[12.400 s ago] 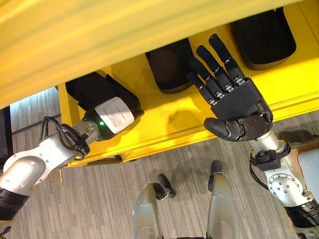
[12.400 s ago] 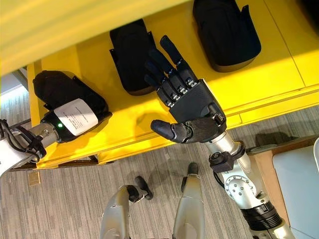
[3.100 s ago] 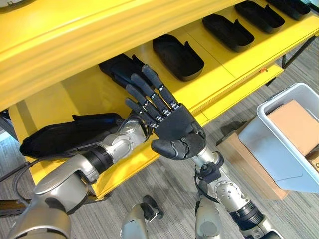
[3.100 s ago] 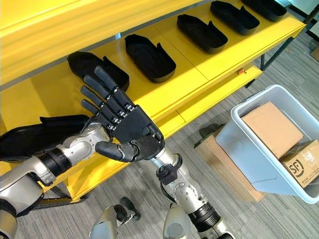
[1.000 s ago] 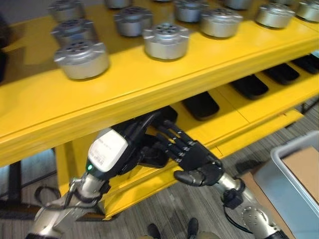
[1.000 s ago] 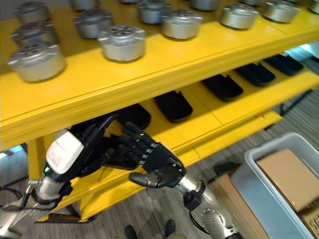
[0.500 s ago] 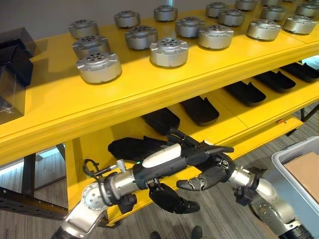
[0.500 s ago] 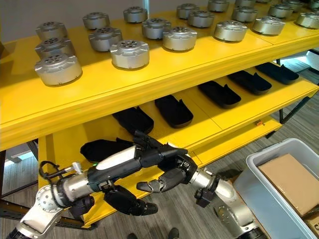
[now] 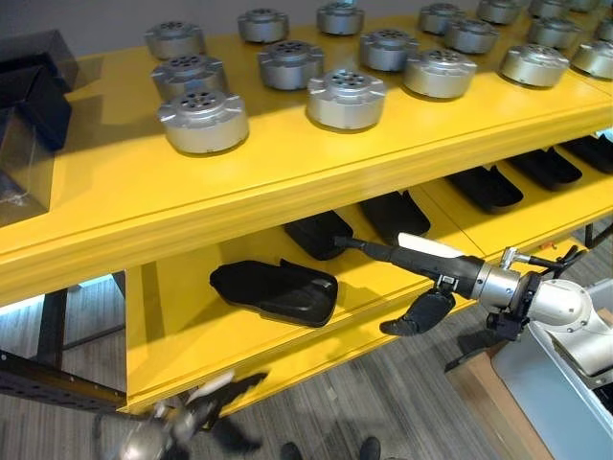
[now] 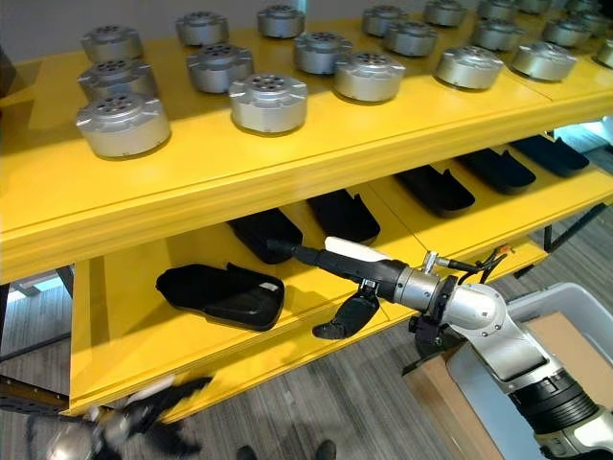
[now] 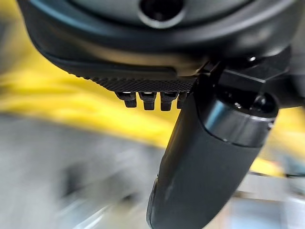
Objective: Move parts from the plastic box to the shelf.
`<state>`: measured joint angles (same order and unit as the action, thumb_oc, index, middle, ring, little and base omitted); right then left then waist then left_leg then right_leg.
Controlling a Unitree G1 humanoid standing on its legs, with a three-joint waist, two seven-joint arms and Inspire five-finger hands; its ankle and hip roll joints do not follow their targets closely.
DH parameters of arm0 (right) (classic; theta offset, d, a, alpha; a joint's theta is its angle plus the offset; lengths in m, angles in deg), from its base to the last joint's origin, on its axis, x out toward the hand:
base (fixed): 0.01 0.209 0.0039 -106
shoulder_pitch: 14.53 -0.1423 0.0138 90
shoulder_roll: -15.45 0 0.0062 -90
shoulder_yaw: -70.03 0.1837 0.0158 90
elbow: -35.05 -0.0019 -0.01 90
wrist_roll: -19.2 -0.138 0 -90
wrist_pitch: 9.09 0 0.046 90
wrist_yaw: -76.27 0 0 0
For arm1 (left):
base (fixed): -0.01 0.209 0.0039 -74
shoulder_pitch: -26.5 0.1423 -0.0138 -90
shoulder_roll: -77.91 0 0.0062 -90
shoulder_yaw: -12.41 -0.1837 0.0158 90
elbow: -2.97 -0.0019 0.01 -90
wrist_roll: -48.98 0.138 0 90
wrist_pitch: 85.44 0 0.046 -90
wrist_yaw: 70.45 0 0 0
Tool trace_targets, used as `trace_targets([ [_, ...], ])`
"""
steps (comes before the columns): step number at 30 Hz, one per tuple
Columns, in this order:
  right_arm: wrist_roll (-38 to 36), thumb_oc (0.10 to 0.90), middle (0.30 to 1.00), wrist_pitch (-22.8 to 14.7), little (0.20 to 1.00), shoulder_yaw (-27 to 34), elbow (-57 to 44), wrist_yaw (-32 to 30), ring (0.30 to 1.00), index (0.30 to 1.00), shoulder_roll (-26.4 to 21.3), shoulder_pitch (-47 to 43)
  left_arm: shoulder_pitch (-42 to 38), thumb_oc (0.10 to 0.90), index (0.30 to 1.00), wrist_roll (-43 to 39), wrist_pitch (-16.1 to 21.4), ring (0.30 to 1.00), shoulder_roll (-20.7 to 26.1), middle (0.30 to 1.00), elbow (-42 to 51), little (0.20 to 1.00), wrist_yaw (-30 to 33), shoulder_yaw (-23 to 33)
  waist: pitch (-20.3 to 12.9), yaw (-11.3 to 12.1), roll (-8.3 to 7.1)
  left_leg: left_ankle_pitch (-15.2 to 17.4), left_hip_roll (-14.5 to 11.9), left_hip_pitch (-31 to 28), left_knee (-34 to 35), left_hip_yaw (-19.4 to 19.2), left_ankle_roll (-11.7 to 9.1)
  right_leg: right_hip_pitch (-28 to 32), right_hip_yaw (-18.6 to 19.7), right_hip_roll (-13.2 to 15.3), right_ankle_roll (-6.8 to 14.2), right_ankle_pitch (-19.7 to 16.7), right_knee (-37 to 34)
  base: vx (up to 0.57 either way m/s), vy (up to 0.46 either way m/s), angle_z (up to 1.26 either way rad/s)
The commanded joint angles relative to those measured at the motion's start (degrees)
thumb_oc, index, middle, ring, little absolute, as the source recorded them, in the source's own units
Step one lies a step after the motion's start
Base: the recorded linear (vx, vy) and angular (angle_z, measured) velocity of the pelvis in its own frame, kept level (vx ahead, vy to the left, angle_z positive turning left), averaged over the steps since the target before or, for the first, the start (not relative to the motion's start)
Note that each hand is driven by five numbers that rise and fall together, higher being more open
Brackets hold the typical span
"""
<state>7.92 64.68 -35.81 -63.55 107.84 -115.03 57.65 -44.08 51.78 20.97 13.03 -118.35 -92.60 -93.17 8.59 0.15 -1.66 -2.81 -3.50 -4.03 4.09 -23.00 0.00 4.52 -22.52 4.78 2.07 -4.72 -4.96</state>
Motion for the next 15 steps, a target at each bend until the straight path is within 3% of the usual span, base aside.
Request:
trace_targets([
  [1,4.81,0.9,1.0,-6.38,1.0,2.08,-2.33,-6.04,1.0,1.0,2.12,-10.2,-7.42,0.9,1.0,8.89,7.72,1.0,-2.81,1.0,-0.95,1.0,7.36,-2.2,-0.95,1.79,-0.33,-2.27,-7.67,-0.67,0.38,2.17,-6.38,2.46,-1.23,4.89,7.31,2.82,2.06,-0.03,0.007,0.16],
  [2,5.31,0.9,1.0,-6.2,1.0,1.53,-1.98,-6.27,1.0,1.0,2.1,-10.93,-7.43,0.9,1.0,8.56,6.29,1.0,-3.98,1.0,-3.66,1.0,7.4,-2.48,-0.94,1.87,-0.29,-2.3,-7.7,-0.62,0.39,2.13,-6.37,2.45,-1.34,4.96,7.34,2.92,2.18,-0.03,0.011,0.24],
  [8,7.66,0.9,1.0,-4.87,1.0,-0.4,0.7,-6.44,1.0,1.0,4.34,-14.06,-6.48,0.9,1.0,16.66,5.72,1.0,-11.96,1.0,-25.87,1.0,11.25,0.05,-0.48,3.0,-0.33,-2.32,-7.63,-0.31,0.14,2.24,-6.26,2.65,-2.34,5.2,7.25,3.78,3.31,-0.02,-0.001,0.13],
  [15,11.03,0.9,1.0,-5.11,1.0,-1.34,0.31,-4.83,1.0,1.0,7.37,-14.66,-5.31,0.9,1.0,22.5,1.95,1.0,-15.34,1.0,-33.69,1.0,13.62,3.31,0.54,3.89,-0.33,-1.92,-7.62,0.33,-0.54,2.01,-6.18,2.24,-3.3,5.3,6.88,4.84,4.9,-0.01,-0.009,0.0],
])
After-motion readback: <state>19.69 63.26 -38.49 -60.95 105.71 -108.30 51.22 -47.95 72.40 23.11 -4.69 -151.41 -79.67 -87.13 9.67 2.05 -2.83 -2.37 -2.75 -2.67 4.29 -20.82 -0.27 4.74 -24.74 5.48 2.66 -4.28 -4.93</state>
